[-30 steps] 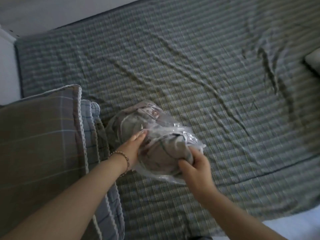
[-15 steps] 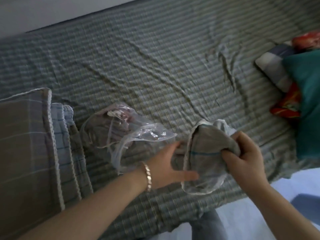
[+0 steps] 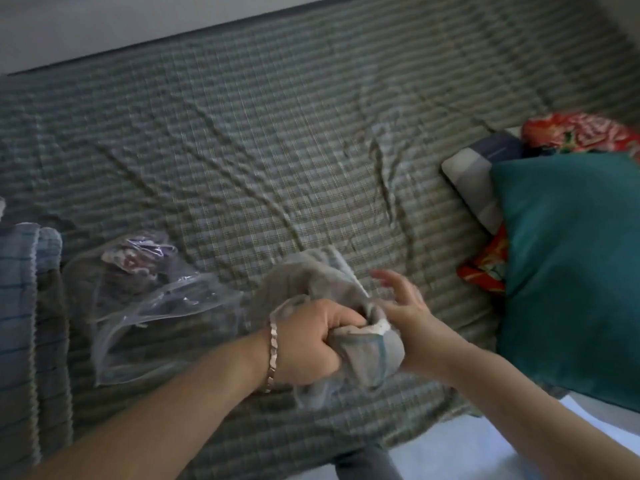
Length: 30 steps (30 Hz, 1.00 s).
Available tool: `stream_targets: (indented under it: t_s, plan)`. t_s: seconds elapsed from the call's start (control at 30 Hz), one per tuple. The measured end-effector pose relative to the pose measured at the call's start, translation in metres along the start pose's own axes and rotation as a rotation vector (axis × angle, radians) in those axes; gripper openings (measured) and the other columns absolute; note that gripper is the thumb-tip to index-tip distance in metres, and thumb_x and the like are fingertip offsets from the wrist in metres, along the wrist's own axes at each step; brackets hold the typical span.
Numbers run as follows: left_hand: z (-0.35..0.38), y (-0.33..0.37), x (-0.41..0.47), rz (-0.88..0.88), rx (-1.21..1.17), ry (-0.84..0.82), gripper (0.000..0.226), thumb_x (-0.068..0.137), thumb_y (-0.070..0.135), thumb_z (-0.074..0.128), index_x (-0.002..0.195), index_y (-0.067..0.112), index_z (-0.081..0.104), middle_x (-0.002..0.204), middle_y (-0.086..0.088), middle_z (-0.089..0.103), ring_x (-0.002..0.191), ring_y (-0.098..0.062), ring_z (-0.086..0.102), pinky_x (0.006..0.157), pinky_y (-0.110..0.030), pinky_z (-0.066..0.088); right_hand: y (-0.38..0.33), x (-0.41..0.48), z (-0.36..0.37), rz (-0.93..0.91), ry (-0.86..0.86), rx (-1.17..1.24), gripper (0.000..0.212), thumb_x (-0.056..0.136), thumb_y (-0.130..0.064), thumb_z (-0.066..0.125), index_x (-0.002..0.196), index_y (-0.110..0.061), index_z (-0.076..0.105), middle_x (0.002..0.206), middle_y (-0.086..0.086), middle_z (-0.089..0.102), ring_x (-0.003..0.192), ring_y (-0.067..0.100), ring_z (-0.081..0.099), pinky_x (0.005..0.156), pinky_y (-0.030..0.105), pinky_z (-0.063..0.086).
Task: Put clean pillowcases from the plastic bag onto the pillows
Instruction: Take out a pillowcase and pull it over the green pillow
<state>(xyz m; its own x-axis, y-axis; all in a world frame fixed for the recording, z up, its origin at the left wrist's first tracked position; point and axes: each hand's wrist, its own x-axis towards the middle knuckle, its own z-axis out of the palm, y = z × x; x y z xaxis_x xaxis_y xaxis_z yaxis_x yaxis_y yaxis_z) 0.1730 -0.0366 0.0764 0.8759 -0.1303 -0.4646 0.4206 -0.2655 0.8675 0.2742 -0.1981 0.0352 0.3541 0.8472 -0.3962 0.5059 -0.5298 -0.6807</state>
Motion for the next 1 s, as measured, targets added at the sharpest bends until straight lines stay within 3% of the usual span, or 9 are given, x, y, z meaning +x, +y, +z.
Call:
stream_targets:
  t_s: [0.1,0.17,0.23,0.4,0.53,0.7,0.83,0.9,1.0]
  plan:
    - [-0.012,0.025,0.014,-0.066,0.098,0.102,0.012,0.062,0.006,0.046,0.059,0.015,0.055,0.059,0.004,0.052,0.056,-0.006,0.046,0.054,-0.022,0.038,0.032,0.011,-0.027,-0.105,-0.026,-0.129,0.036,0.069,-0.03,0.076,0.104,-0.024,0.07,0.132,-0.007,0.05,0.126,0.01,0.038,0.105,0.029,0.029]
    - [-0.035,0.025,0.014,-0.166,0.328,0.215,0.024,0.07,0.0,0.051,0.057,0.019,0.046,0.056,0.006,0.047,0.052,-0.008,0.042,0.05,-0.022,0.033,0.04,0.013,-0.055,0.04,-0.016,-0.019,0.019,0.073,-0.023,0.074,0.09,-0.016,0.069,0.089,-0.004,0.068,0.081,0.004,0.061,0.073,0.018,0.047]
    - [-0.059,0.02,0.01,-0.288,0.626,0.357,0.035,0.077,0.003,0.057,0.06,0.026,0.037,0.058,0.008,0.048,0.054,-0.007,0.044,0.048,-0.021,0.029,0.043,0.018,-0.08,0.131,-0.038,0.025,0.012,0.077,-0.024,0.073,0.078,-0.018,0.062,0.07,-0.006,0.061,0.055,0.001,0.052,0.051,0.015,0.041]
    - [-0.084,-0.004,0.013,-0.478,0.754,0.69,0.033,0.081,0.005,0.057,0.07,0.028,0.036,0.067,-0.005,0.056,0.069,-0.027,0.053,0.063,-0.032,0.035,0.044,0.037,-0.126,0.163,-0.01,-0.098,0.03,0.08,-0.035,0.067,0.062,-0.019,0.05,0.06,-0.006,0.051,0.059,0.013,0.048,0.056,0.027,0.039]
    - [-0.079,-0.009,0.015,-0.561,0.754,0.654,0.045,0.083,0.005,0.054,0.121,0.027,0.048,0.102,-0.005,0.066,0.091,-0.029,0.062,0.073,-0.036,0.048,0.036,0.038,-0.137,0.189,0.001,-0.25,0.025,0.082,-0.025,0.061,0.062,-0.02,0.048,0.062,-0.006,0.052,0.062,0.014,0.048,0.059,0.032,0.042]
    - [-0.067,-0.007,0.007,-0.375,0.612,0.652,0.028,0.08,-0.003,0.054,0.089,0.023,0.058,0.082,0.002,0.062,0.079,-0.026,0.06,0.068,-0.033,0.045,0.038,0.015,-0.126,0.045,0.208,-0.355,0.034,0.069,0.0,0.07,0.057,-0.023,0.048,0.068,-0.01,0.047,0.063,0.015,0.049,0.048,0.023,0.031]
    - [-0.024,-0.017,0.003,-0.428,0.073,0.548,0.033,0.082,-0.005,0.056,0.079,0.027,0.049,0.071,0.0,0.055,0.059,-0.014,0.047,0.046,-0.013,0.036,0.037,0.0,-0.071,0.37,-0.073,-0.354,0.04,0.081,-0.022,0.065,0.12,-0.022,0.057,0.132,0.001,0.041,0.123,0.022,0.037,0.102,0.033,0.035]
    - [-0.005,-0.014,0.003,-0.404,-0.026,0.488,0.029,0.08,-0.005,0.058,0.084,0.023,0.05,0.075,-0.001,0.054,0.059,-0.011,0.045,0.046,-0.011,0.034,0.014,-0.004,-0.045,0.516,0.042,-0.096,0.043,0.084,-0.034,0.064,0.123,-0.021,0.053,0.127,0.004,0.043,0.121,0.025,0.038,0.101,0.034,0.034]
    - [0.015,0.004,0.0,-0.247,-0.128,0.302,0.034,0.079,-0.004,0.061,0.093,0.025,0.05,0.081,0.005,0.055,0.058,0.002,0.052,0.054,-0.011,0.041,-0.028,0.003,-0.029,0.642,-0.047,0.869,0.054,0.074,-0.047,0.065,0.109,-0.006,0.061,0.091,0.005,0.063,0.09,0.027,0.06,0.077,0.03,0.048]
